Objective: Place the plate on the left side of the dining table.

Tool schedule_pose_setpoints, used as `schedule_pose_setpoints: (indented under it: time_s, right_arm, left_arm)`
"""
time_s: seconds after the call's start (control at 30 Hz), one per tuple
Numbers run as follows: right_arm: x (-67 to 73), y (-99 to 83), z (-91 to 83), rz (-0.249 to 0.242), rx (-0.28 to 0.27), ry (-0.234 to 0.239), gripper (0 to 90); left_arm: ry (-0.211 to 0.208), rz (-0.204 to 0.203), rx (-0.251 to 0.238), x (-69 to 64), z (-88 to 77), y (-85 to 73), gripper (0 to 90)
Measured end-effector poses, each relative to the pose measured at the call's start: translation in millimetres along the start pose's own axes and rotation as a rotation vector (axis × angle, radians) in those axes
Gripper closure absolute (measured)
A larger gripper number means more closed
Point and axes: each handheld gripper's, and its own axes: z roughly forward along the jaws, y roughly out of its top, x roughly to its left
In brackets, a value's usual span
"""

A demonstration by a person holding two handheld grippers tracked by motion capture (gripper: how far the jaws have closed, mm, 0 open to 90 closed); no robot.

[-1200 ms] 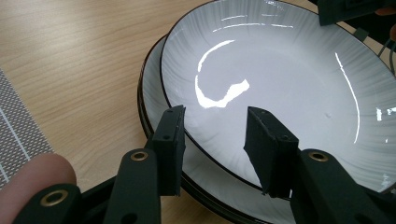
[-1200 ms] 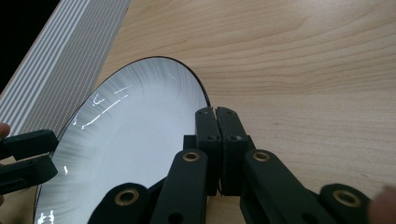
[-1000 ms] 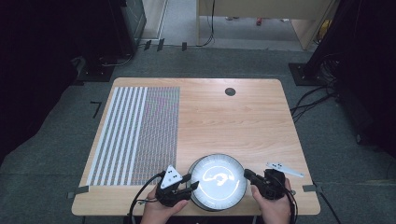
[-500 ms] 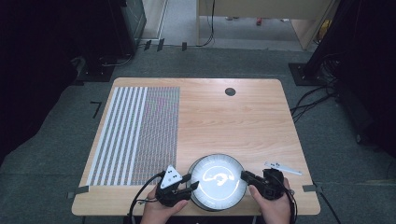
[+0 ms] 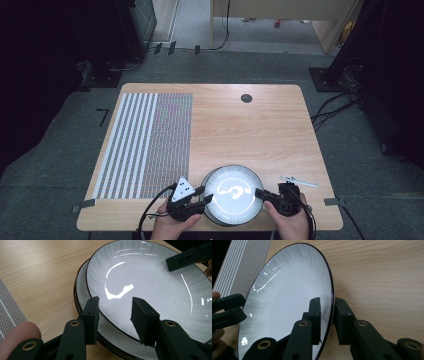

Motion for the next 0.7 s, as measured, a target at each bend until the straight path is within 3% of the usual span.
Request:
schedule_pose_setpoints:
  time_s: [0.13,0.3,0.53,0.7]
  right_arm:
    - [-1.8,0.1,0.3,0.023,-0.001,0.005,81.1]
    - [-8.3,0.6,0.3,0.114,-0.02,0.059,83.2]
    - [-15.1,0.7,-2.1,0.191,-0.058,0.106,83.9]
    - [-23.7,-0.2,-1.4,0.246,-0.046,0.153,83.9]
  left_arm:
    - [0.001,0.001,-0.001,-0.2,0.1,0.0,58.3]
    - [-0.01,-0.004,0.002,0.3,0.1,0.2,58.1]
    - [-0.011,-0.001,0.007,-1.2,1.7,-0.1,57.5]
    - [-0.026,-0.027,0.011,0.5,2.3,0.4,57.5]
